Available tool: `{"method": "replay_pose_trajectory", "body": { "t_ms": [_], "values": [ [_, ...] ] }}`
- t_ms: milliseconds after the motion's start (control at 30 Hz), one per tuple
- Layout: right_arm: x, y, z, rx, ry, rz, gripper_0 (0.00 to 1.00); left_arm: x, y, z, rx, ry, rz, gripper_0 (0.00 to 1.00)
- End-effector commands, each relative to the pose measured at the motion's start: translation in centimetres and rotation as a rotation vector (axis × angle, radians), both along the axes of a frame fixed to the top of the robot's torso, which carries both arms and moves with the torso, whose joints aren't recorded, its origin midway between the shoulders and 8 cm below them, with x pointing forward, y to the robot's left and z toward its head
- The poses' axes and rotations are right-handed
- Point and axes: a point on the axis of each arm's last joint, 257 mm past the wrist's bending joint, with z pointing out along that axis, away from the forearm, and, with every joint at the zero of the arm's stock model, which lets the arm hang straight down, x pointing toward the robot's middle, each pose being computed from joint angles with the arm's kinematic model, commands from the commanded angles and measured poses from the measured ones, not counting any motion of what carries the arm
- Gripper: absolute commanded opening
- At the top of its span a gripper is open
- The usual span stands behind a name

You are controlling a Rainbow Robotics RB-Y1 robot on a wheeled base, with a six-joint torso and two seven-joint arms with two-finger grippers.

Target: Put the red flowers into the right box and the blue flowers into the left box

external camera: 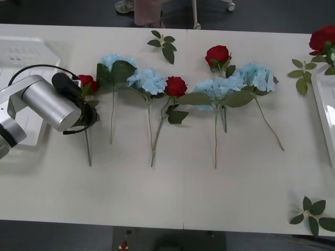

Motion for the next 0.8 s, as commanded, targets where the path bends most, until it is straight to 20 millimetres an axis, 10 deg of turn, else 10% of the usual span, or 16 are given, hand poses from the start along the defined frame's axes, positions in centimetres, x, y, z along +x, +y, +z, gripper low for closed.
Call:
{"method": "replay_pose_trajectory", "body": {
  "t_ms": [33,133,167,200,533,800],
  "values": [
    [-0.4,-4.9,5.4,-0.120,-0.055,0.014,0.00,1.3,0.6,2.0,0.005,-0.041,0.010,1.00],
    [-1.5,-8.0,6.4,-0.188,-0.050,-0.007,0.00,1.3,0.6,1.9,0.008,-0.039,0.008,0.88],
    [-2.0,-9.0,6.5,-0.212,-0.041,-0.014,0.00,1.2,0.5,1.8,0.006,-0.038,0.006,0.55],
    [-2.5,-10.1,6.6,-0.234,-0.033,-0.027,0.00,1.2,0.6,1.9,0.008,-0.038,0.006,0.00],
    [-5.9,-18.6,4.7,-0.412,0.032,-0.067,0.00,1.1,0.6,1.7,0.016,-0.033,-0.004,0.00],
    [-6.6,-21.5,-1.9,-0.478,0.035,-0.112,0.00,0.7,0.2,0.7,0.028,-0.024,-0.024,0.00]
  ]
}}
